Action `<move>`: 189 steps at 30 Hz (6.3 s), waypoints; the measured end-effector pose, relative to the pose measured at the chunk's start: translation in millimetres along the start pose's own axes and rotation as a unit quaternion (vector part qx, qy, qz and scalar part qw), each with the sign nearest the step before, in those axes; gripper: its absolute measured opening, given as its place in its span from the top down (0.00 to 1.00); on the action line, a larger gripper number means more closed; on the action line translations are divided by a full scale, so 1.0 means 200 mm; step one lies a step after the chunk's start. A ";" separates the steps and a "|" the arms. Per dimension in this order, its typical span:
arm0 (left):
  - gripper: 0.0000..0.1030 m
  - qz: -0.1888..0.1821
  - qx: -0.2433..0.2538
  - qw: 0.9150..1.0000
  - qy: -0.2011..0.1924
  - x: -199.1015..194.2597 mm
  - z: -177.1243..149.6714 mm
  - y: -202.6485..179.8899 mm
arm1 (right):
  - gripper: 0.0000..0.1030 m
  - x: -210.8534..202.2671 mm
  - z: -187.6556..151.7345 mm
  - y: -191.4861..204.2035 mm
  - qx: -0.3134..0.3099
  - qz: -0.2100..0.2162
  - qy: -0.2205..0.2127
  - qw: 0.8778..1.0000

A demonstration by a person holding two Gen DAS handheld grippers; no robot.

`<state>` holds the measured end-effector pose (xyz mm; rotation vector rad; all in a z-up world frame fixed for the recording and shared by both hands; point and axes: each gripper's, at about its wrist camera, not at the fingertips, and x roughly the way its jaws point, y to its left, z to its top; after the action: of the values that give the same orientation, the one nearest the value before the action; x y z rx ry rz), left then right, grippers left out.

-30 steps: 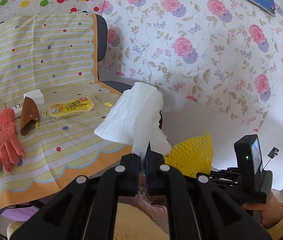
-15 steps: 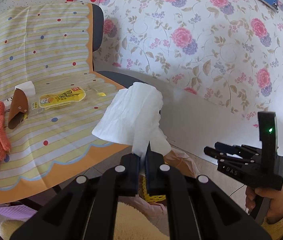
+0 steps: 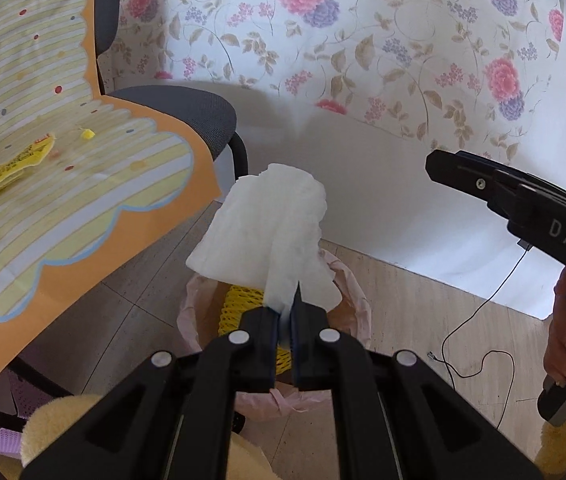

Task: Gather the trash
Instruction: 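Carry net and tissue over the pink bin and open both tools to drop them, then move both open tools back over the chair, then grasp the clear snack bag with the right tool while the left tool grasps the pink glove, then carry bag and glove over the pink bin and open both tools to drop them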

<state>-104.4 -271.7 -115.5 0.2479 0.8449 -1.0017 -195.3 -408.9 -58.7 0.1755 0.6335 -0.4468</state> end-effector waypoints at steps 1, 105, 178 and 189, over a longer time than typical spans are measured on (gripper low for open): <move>0.97 -0.008 0.001 1.000 0.013 0.04 0.01 0.00 | 0.59 0.01 -0.01 -0.01 0.003 0.000 0.003 1.000; 0.35 0.326 -0.258 0.905 -0.087 -0.89 -0.29 1.27 | 0.38 0.84 0.32 1.49 -0.280 0.359 0.101 0.885; 0.88 0.078 -0.045 0.989 -0.120 -0.49 -0.01 0.29 | 0.93 0.42 -0.14 0.19 0.070 0.140 0.079 0.984; 0.88 0.072 -0.034 0.993 -0.093 -0.41 0.00 0.27 | 0.76 0.42 -0.11 0.09 0.075 0.108 0.084 0.988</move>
<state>-82.2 -189.4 -66.0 0.1529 0.6799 -0.8460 -139.3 -416.5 -126.0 0.4234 0.7387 -0.2717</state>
